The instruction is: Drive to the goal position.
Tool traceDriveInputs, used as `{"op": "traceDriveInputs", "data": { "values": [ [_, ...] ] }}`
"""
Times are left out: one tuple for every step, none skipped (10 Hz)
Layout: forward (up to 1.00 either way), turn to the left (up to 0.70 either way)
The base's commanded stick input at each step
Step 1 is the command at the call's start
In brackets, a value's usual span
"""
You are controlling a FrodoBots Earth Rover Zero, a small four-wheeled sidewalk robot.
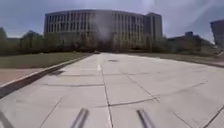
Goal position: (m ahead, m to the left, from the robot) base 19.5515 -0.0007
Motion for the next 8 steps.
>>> {"op": "traceDriveInputs", "data": {
  "values": [
    [1.0,0.0],
    [1.0,0.14],
    [1.0,0.34],
    [1.0,0.39],
    [1.0,0.24],
    [1.0,0.0],
    [1.0,0.0],
    [1.0,0.0]
  ]
}}
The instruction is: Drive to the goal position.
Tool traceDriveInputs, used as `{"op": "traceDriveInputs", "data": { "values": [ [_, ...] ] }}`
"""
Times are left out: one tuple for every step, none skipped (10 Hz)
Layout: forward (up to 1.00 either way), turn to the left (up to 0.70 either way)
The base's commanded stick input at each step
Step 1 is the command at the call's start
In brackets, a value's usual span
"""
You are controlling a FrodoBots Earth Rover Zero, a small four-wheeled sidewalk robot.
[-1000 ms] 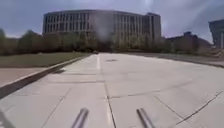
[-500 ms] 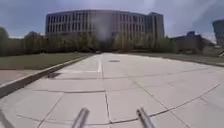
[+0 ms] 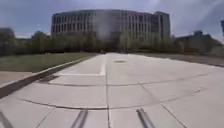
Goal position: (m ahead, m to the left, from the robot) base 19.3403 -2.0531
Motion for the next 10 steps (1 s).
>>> {"op": "traceDriveInputs", "data": {
  "values": [
    [1.0,0.0],
    [1.0,0.0],
    [1.0,0.0],
    [1.0,0.0],
    [1.0,0.0],
    [1.0,0.0],
    [1.0,-0.05],
    [1.0,-0.33],
    [1.0,-0.4],
    [1.0,-0.36]
  ]
}}
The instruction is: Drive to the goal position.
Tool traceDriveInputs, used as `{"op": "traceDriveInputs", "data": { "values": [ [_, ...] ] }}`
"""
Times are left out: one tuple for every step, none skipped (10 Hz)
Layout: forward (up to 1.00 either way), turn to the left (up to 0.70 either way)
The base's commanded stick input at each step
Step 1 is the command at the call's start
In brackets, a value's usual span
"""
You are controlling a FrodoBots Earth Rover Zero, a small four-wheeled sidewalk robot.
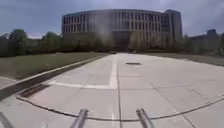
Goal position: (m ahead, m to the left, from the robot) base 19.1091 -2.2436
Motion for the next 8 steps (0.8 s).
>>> {"op": "traceDriveInputs", "data": {
  "values": [
    [1.0,-0.09],
    [1.0,0.0],
    [1.0,0.0],
    [1.0,0.0],
    [1.0,0.0],
    [1.0,0.0],
    [1.0,-0.02],
    [1.0,-0.08]
  ]
}}
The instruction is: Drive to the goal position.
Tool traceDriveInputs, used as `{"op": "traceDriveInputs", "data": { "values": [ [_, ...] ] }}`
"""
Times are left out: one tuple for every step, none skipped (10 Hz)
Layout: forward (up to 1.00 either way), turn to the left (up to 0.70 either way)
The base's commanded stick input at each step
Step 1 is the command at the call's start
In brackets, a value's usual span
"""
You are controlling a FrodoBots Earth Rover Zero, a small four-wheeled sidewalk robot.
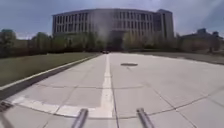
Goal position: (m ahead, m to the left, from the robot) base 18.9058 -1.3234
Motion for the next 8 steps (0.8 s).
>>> {"op": "traceDriveInputs", "data": {
  "values": [
    [1.0,-0.28],
    [1.0,-0.4],
    [1.0,-0.29],
    [1.0,0.0],
    [1.0,0.0],
    [1.0,0.0],
    [1.0,0.0],
    [1.0,0.0]
  ]
}}
